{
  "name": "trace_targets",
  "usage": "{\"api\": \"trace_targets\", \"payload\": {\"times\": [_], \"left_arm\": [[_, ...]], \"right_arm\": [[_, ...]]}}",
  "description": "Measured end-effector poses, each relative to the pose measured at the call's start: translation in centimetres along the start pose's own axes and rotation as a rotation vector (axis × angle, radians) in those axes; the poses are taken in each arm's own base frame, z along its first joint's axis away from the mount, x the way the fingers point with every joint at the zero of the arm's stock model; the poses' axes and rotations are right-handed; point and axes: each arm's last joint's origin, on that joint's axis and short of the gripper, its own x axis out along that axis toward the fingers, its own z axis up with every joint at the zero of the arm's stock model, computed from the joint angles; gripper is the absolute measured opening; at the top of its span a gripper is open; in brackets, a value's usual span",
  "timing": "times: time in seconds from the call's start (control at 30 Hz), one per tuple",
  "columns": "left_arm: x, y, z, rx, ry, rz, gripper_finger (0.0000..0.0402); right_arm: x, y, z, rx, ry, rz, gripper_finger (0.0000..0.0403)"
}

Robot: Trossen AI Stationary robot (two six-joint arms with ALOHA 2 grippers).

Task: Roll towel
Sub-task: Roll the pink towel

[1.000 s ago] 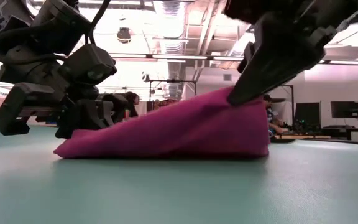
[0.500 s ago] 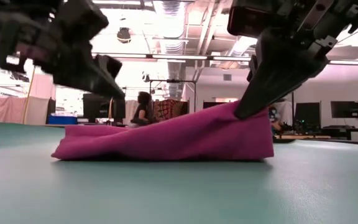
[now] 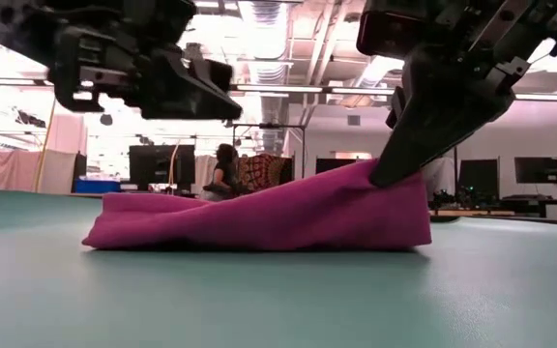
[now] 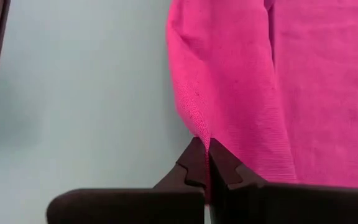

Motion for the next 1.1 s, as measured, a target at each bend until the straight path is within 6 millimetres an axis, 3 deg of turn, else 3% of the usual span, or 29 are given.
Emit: {"api": "trace_targets", "payload": {"times": [0.2,0.4,0.7,1.1], "left_arm": [[4.1,-0.1,-1.1,0.034,0.036,-0.092,0.0],[6.5,-0.1,-2.2,0.05,0.102,-0.11,0.0],[8.2,0.6,-4.2,0.001,0.176,-0.127,0.0],[8.3,0.2,-5.2,-0.056,0.247,-0.174,0.0]], "right_arm": [[0.0,0.1,-0.1,-0.003,0.004,0.0,0.001],[-0.1,0.3,-0.3,-0.014,0.008,0.006,0.001],[-0.2,0.7,-0.5,-0.044,0.009,0.014,0.001],[-0.1,-0.3,-0.5,0.047,-0.009,-0.117,0.001]]}}
